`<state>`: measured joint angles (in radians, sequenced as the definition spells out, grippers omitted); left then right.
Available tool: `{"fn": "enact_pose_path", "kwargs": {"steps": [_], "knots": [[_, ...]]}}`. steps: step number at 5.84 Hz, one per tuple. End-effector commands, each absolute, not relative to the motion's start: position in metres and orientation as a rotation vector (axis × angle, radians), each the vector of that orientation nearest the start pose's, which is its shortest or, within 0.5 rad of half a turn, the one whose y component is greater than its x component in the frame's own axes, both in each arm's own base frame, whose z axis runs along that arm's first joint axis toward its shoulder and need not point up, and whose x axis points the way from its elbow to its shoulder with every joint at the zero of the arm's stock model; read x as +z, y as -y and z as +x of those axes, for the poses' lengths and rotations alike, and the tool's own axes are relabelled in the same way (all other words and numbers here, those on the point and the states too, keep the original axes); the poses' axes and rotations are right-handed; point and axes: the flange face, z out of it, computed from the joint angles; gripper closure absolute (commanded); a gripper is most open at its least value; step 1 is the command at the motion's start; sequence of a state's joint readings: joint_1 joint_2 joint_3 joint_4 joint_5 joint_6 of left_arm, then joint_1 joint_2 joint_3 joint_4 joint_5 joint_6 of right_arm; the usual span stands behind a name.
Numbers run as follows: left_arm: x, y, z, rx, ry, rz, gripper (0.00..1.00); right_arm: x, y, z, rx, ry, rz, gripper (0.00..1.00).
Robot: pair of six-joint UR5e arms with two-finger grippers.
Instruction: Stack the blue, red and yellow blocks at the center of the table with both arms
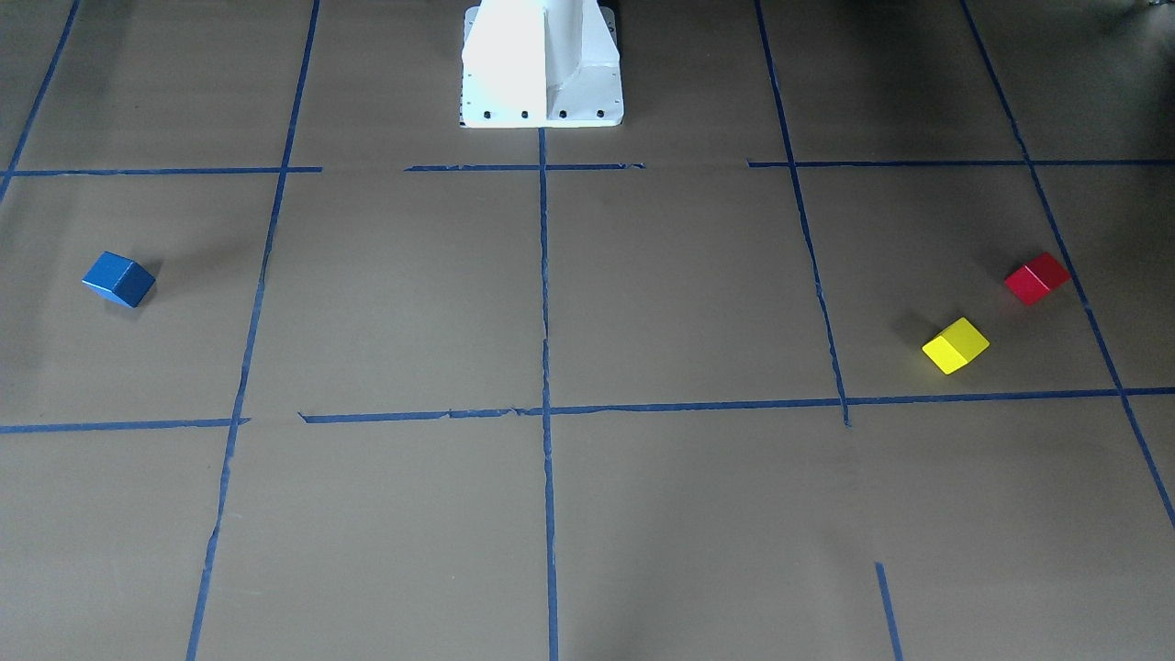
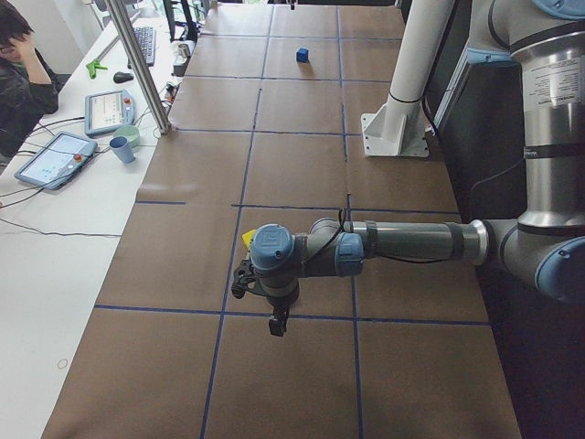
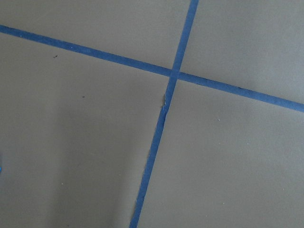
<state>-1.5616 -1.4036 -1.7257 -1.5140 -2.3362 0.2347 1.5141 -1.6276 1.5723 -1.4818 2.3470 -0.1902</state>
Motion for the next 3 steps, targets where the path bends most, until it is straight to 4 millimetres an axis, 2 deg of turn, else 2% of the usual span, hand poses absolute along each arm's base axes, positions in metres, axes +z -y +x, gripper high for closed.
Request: {"fn": "enact_pose_path", "kwargs": {"steps": [1, 2, 3], "knots": [[0.657, 0.420, -0.059, 0.215, -0.766, 0.033, 0.00, 0.676, 0.472, 0.037, -0.247, 0.774, 0.084, 0.00], [0.659, 0.420, -0.058, 0.216, -0.768, 0.030, 0.00, 0.668, 0.477, 0.036, -0.222, 0.777, 0.087, 0.00], [0.658, 0.419, -0.058, 0.215, -0.769, 0.031, 0.00, 0.644, 0.485, 0.015, -0.196, 0.817, 0.081, 0.00]]}}
